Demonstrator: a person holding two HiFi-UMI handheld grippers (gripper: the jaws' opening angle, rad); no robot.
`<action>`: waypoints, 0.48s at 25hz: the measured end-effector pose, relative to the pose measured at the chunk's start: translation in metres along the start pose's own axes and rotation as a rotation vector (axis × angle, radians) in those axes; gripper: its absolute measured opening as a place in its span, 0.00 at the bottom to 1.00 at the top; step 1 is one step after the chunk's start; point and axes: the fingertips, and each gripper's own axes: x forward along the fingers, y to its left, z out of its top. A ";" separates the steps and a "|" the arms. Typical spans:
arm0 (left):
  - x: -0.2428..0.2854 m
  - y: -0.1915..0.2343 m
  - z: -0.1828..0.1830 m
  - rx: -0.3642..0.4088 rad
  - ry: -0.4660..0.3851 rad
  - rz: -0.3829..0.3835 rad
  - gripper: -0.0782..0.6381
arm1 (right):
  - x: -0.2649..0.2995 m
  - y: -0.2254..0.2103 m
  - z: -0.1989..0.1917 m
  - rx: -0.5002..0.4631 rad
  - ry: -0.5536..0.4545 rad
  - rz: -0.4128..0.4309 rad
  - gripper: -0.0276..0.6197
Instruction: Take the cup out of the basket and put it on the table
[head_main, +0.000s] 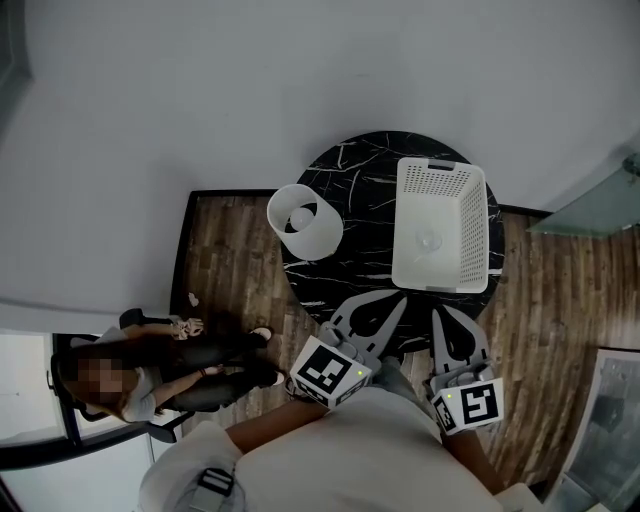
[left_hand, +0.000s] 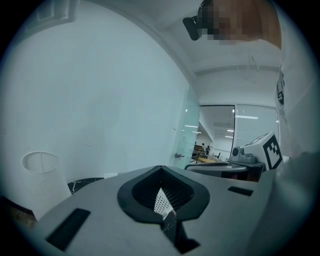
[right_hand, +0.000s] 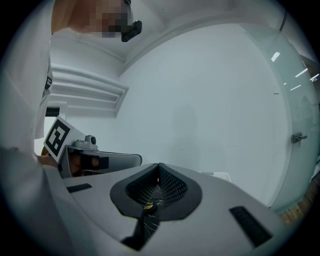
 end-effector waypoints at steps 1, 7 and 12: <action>0.003 0.001 -0.002 0.000 0.010 -0.011 0.12 | 0.003 -0.002 -0.002 -0.012 0.008 0.002 0.05; 0.023 0.012 -0.017 0.029 0.080 -0.046 0.12 | 0.021 -0.018 -0.017 -0.057 0.061 0.024 0.05; 0.036 0.024 -0.024 0.031 0.099 -0.043 0.12 | 0.037 -0.026 -0.031 -0.127 0.132 0.041 0.05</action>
